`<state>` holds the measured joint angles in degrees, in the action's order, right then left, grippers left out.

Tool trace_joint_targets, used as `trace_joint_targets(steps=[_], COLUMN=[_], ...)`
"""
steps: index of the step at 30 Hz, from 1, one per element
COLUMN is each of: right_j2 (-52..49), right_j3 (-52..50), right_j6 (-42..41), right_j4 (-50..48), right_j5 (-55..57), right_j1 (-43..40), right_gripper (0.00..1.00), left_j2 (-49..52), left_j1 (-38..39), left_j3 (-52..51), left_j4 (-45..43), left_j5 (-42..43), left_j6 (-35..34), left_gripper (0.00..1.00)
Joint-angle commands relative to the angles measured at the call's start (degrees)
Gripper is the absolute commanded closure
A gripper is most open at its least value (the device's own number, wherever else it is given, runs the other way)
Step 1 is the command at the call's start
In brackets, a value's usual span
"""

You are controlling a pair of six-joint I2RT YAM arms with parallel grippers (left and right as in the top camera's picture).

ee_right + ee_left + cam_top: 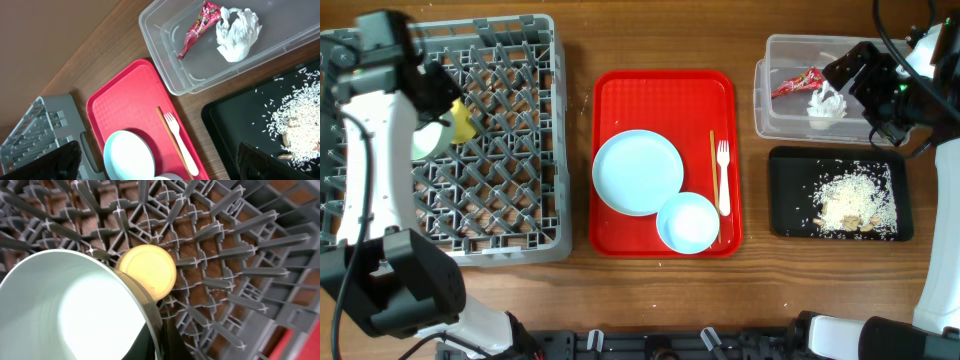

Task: Sort waste into correct bins and load items into the dishwasher rack
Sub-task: 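Lift the green cup and carry it over the dish rack, then lower the green cup into the rack beside the yellow cup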

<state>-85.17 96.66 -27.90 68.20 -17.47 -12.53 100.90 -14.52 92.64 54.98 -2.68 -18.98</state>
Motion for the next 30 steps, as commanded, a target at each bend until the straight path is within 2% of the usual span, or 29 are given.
trace_joint_targets(steps=[1,11,17,30], right_j2=[-0.24,-0.24,-0.24,-0.24], right_j3=[-0.04,-0.04,-0.04,-0.04], right_j6=[0.72,0.72,0.74,0.74], right_j4=[-0.02,0.0,-0.02,-0.02], right_j5=[0.74,0.74,0.74,0.74], right_j1=[0.13,0.13,0.13,0.13], right_gripper=[0.0,0.0,0.0,0.0], left_j2=[-1.11,-0.79,-0.7,-0.7], left_j1=[-6.12,-20.85,-24.33,-31.1], left_j3=[0.15,0.15,-3.26,-9.09], left_j4=[-0.94,-1.36,-1.6,-1.14], left_j5=[14.38,48.26,55.36,55.36], left_j6=[0.55,0.55,0.55,0.55], left_gripper=[0.96,0.96,0.96,0.96])
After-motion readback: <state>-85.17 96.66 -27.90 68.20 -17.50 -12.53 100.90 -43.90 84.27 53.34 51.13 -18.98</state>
